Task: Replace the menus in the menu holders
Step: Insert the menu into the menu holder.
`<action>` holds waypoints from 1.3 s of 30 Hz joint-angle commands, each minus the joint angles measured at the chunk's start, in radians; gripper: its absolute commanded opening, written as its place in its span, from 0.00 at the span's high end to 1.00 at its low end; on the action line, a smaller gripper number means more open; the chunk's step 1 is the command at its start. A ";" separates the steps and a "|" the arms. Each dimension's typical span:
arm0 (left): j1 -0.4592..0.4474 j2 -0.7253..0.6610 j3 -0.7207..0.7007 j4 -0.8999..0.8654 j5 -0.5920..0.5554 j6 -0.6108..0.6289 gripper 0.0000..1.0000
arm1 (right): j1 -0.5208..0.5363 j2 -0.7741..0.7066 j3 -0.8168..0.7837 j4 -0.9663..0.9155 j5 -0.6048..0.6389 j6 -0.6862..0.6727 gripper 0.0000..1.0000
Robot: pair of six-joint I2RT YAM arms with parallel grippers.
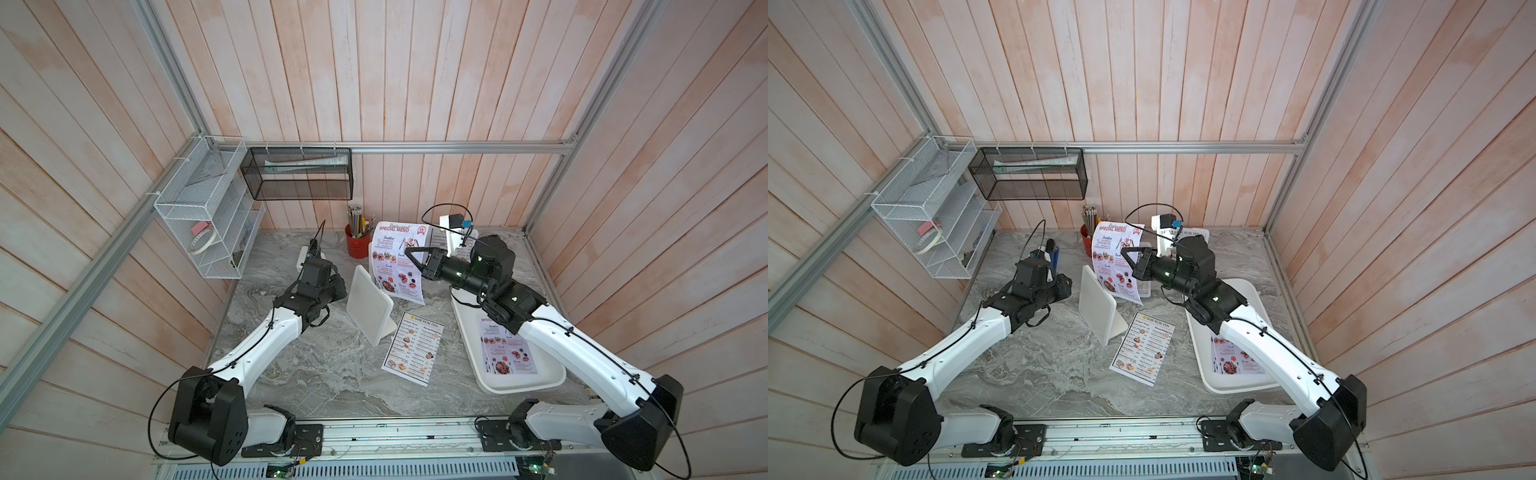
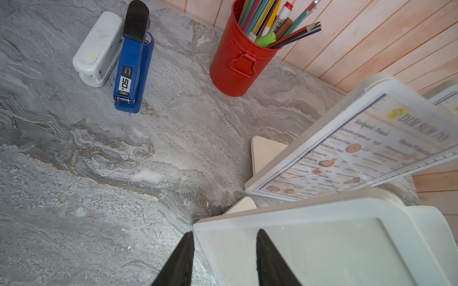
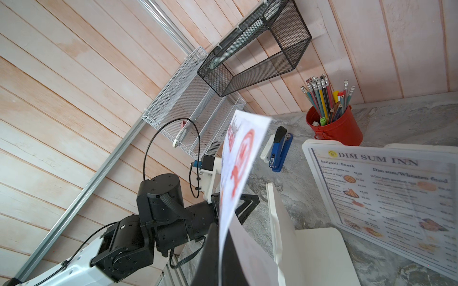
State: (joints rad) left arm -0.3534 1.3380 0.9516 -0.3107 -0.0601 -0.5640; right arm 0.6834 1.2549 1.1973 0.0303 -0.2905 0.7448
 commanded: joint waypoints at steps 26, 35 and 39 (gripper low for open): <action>0.002 -0.018 -0.007 -0.007 0.007 0.004 0.58 | -0.007 0.008 0.016 0.062 -0.029 0.022 1.00; 0.001 -0.020 -0.002 -0.010 0.001 0.008 0.58 | -0.007 0.009 0.003 0.052 -0.021 0.018 1.00; 0.001 -0.021 -0.001 -0.011 0.000 0.009 0.58 | -0.010 0.011 -0.002 0.052 -0.019 0.016 1.00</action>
State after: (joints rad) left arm -0.3534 1.3376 0.9516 -0.3180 -0.0597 -0.5644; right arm 0.6796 1.2549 1.1976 0.0605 -0.3042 0.7593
